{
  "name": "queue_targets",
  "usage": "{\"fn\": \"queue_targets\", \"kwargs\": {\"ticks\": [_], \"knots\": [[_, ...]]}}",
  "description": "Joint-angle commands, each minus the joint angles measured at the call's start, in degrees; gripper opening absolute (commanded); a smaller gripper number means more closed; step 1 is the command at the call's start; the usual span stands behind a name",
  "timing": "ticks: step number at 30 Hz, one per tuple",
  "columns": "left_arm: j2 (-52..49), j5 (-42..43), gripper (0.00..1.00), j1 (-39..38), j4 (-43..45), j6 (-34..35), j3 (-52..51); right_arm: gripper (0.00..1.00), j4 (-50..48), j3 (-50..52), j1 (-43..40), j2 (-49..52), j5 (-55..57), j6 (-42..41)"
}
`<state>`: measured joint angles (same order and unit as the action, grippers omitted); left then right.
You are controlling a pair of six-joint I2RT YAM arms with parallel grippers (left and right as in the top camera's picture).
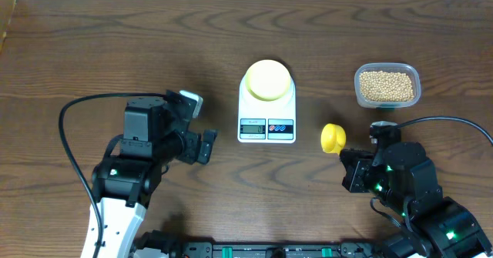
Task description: Scoop item into bowl and weigh 50g on scale
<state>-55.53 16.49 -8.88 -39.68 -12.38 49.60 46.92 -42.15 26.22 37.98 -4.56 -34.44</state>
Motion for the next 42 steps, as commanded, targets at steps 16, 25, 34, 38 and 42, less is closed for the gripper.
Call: {"fn": "queue_targets", "kwargs": {"ticks": [16, 25, 34, 38, 42], "knots": [[-1.8, 5.6, 0.98, 0.2, -7.6, -22.3, 5.3, 0.01, 0.1, 0.7, -0.3, -0.1, 5.5, 0.6], [-3.7, 8.6, 0.98, 0.8, -7.7, -23.2, 5.6, 0.01, 0.7, 0.8, -0.3, -0.1, 5.5, 0.6], [-4.7, 18.1, 0.98, 6.2, -13.2, -32.2, 9.0, 0.01, 0.5, 0.8, -0.3, -0.1, 5.5, 0.6], [-5.1, 18.5, 0.98, 6.2, -15.0, -35.1, 9.0, 0.01, 0.5, 0.8, -0.3, -0.1, 5.5, 0.6], [-5.2, 18.4, 0.98, 6.3, -15.6, -36.0, 9.0, 0.01, 0.4, 0.8, -0.3, -0.1, 5.5, 0.6]]}}
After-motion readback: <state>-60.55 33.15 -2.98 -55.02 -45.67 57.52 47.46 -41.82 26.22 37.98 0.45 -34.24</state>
